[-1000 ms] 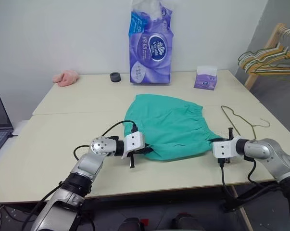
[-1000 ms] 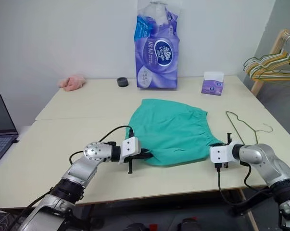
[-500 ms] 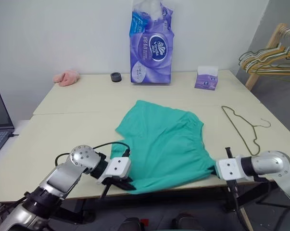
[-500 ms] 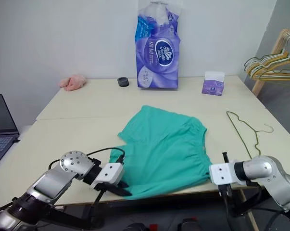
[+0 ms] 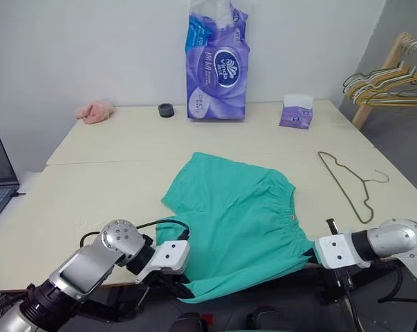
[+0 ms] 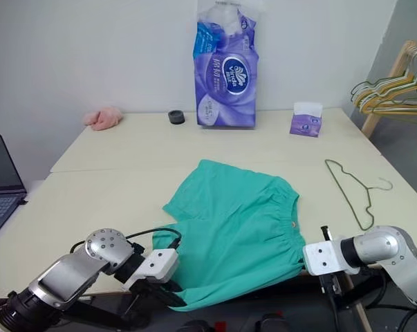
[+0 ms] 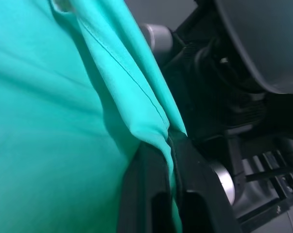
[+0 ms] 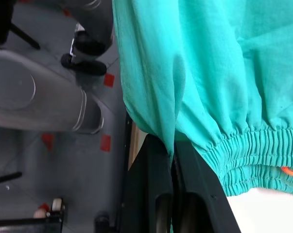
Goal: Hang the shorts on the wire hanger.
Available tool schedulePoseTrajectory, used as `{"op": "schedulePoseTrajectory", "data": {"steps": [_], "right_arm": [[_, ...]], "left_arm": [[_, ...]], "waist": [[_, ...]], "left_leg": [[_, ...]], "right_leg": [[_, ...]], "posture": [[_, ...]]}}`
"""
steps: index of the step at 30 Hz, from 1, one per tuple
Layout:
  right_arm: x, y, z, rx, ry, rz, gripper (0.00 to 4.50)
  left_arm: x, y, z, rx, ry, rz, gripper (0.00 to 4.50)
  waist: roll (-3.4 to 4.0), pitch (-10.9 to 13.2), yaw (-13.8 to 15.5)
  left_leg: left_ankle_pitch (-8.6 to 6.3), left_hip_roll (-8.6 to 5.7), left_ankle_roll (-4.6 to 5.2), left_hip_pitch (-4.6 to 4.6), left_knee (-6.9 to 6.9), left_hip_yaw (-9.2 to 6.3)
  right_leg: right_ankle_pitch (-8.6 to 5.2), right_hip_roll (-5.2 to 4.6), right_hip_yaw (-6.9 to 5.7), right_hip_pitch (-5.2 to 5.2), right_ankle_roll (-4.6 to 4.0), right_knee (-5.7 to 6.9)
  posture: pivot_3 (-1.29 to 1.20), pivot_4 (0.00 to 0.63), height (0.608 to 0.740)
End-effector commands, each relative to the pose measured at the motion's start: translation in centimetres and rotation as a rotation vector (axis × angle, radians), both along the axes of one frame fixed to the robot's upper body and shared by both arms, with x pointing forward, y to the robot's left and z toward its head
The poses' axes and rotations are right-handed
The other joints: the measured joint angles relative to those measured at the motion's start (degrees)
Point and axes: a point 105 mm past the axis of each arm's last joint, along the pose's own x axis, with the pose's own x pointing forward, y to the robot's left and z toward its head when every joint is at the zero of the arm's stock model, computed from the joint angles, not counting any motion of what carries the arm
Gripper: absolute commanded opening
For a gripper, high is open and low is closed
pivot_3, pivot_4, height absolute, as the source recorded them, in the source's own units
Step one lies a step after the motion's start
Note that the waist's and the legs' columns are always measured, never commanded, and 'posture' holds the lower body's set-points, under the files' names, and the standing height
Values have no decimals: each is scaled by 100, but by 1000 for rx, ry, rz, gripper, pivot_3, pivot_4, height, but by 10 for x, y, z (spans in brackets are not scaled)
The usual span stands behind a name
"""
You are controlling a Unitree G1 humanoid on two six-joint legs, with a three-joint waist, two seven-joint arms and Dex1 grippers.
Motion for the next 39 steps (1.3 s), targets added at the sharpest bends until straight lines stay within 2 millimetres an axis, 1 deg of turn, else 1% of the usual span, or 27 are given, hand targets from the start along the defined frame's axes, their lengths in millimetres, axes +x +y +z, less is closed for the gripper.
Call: {"op": "schedulePoseTrajectory", "data": {"steps": [1,6,10,11,12,14,16,17,19,20,22,24,26,28,29,31,33,35,39], "right_arm": [[5,-7,11,-38,-34,5,1300],[-4,-24,18,-96,11,-17,2999],[-3,-36,29,-69,39,-128,4357],[2,-40,34,-38,30,-188,4500],[11,-44,42,27,10,-280,4500],[31,-49,61,209,-38,-481,4500],[43,-53,73,344,-77,-604,4500],[47,-54,77,382,-89,-641,4500],[61,-65,82,475,-156,-796,4500],[70,-76,82,507,-215,-903,4500],[86,-102,74,521,-308,-1118,4500],[95,-120,66,546,-319,-1281,4500],[99,-128,61,568,-318,-1357,4500],[108,-152,58,639,-303,-1534,4500],[111,-160,56,670,-289,-1600,4500],[115,-168,52,663,-273,-1640,4500],[116,-175,38,572,-254,-1649,4500],[116,-179,26,519,-229,-1660,4500],[115,-176,6,479,-167,-1646,4500]], "left_arm": [[0,-5,3,-24,-2,17,1242],[-1,-10,5,-56,19,40,2702],[6,-16,11,-97,-12,75,3880],[12,-18,14,-116,-33,93,4184],[19,-21,19,-143,-64,123,4466],[36,-28,34,-220,-102,206,4466],[46,-35,47,-279,-121,257,4466],[49,-37,51,-297,-127,271,4466],[66,-48,67,-377,-201,346,4466],[77,-53,74,-408,-248,397,4466],[93,-63,83,-442,-349,441,4466],[106,-73,91,-462,-415,469,4466],[111,-80,98,-484,-442,472,4466],[114,-91,110,-517,-481,443,4466],[114,-94,113,-527,-494,429,4466],[115,-100,117,-536,-510,404,4466],[116,-105,119,-545,-520,383,4466],[117,-108,121,-551,-526,373,4466],[119,-115,123,-572,-535,368,4466]], "waist": [[2,1,3],[6,8,8],[1,13,4],[1,14,4],[2,17,4],[-13,26,5],[-20,30,5],[-21,31,7],[-21,31,9],[-23,32,16],[-27,31,22],[-22,30,23],[-13,28,15],[-5,29,-2],[-4,31,-13],[3,29,-21],[6,27,-27],[7,28,-37],[18,30,-76]], "left_leg": [[0,0,0,0,0,0],[0,0,0,0,0,0],[0,1,0,0,0,-1],[0,2,0,0,0,-1],[0,2,0,0,0,-1],[0,2,0,0,0,-3],[0,2,-1,-1,3,-6],[0,2,-1,-1,3,-7],[-1,1,-1,-2,2,-8],[-1,0,-2,-3,1,-9],[-1,-1,-2,-5,5,-9],[0,-8,-3,-7,8,-7],[0,-13,-3,-6,6,-3],[0,-13,-3,-7,2,3],[0,-13,-3,-7,2,5],[0,-15,-2,-6,2,12],[0,-14,-1,-5,-2,13],[-1,-11,0,-4,-2,14],[-1,-12,1,-4,-1,21]], "right_leg": [[0,0,0,0,0,0],[0,-2,0,0,0,0],[0,-2,0,0,0,0],[0,-2,-1,0,0,0],[-1,-2,1,1,0,0],[0,-2,0,2,0,0],[2,-2,-1,3,1,2],[2,-2,-1,4,2,1],[2,-2,-1,4,2,0],[2,-3,-1,4,2,0],[6,-6,1,4,5,0],[20,-10,5,4,-7,1],[24,-12,7,3,-15,2],[24,-11,12,0,-18,2],[25,-10,12,0,-19,3],[26,-1,18,-1,-19,3],[25,6,20,-1,-20,2],[25,14,20,-1,-20,2],[24,17,27,-1,-19,3]], "posture": [[-88,26,740],[-86,26,740],[-91,27,740],[-91,27,740],[-91,28,740],[-91,28,740],[-88,30,740],[-88,30,740],[-89,31,740],[-89,31,740],[-89,31,740],[-95,32,740],[-95,32,740],[-102,37,740],[-99,36,740],[-99,36,740],[-102,39,740],[-101,40,740],[-91,42,740]]}}
